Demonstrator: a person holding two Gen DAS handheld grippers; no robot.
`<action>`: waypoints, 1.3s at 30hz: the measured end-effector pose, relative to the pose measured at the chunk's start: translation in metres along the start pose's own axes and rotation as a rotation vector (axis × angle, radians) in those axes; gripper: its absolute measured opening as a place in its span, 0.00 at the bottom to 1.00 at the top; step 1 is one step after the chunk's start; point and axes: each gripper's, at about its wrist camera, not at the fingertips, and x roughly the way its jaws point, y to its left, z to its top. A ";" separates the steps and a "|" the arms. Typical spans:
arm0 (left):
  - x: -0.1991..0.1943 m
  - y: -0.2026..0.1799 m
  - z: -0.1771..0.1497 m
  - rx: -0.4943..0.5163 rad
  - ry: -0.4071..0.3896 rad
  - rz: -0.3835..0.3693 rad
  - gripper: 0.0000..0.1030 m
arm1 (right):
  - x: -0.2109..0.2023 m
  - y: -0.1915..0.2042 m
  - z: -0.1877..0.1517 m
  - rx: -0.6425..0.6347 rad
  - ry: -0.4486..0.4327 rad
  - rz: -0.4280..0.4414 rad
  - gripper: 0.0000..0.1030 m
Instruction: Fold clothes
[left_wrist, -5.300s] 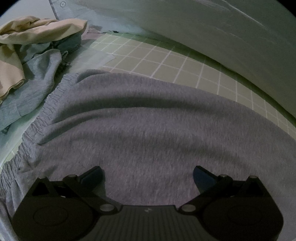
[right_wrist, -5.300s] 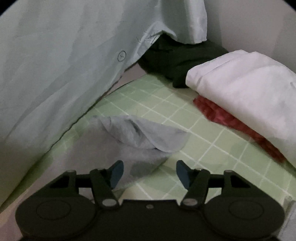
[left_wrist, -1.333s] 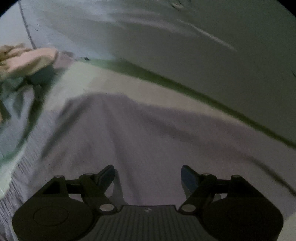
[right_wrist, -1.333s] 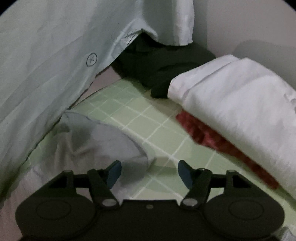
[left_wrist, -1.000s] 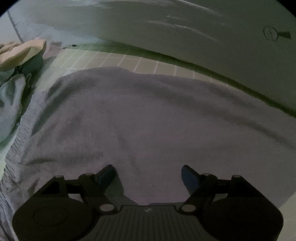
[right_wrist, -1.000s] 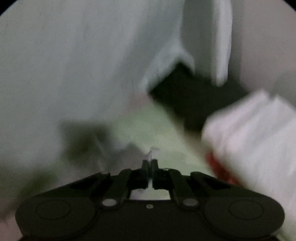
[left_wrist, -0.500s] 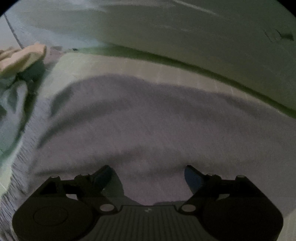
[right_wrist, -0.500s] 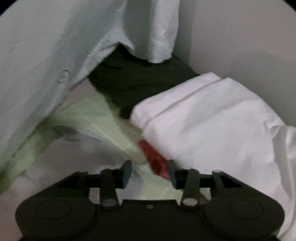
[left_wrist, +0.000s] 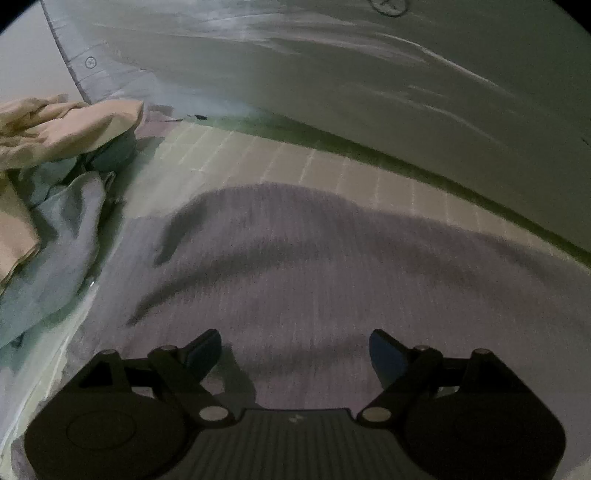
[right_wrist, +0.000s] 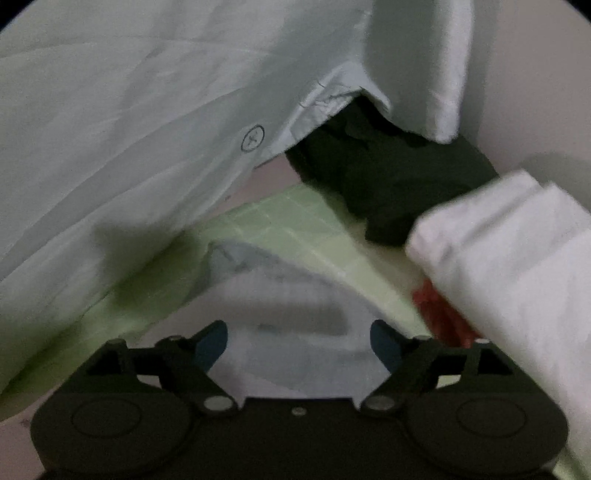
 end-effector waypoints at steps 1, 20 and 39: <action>-0.006 0.001 -0.006 0.001 0.000 -0.007 0.86 | -0.005 0.000 -0.004 0.008 0.004 0.006 0.83; -0.149 -0.003 -0.149 -0.060 -0.098 -0.143 0.95 | -0.172 -0.150 -0.143 0.257 0.087 0.196 0.92; -0.186 -0.045 -0.241 -0.159 -0.063 -0.098 0.95 | -0.160 -0.215 -0.181 -0.113 0.175 0.089 0.75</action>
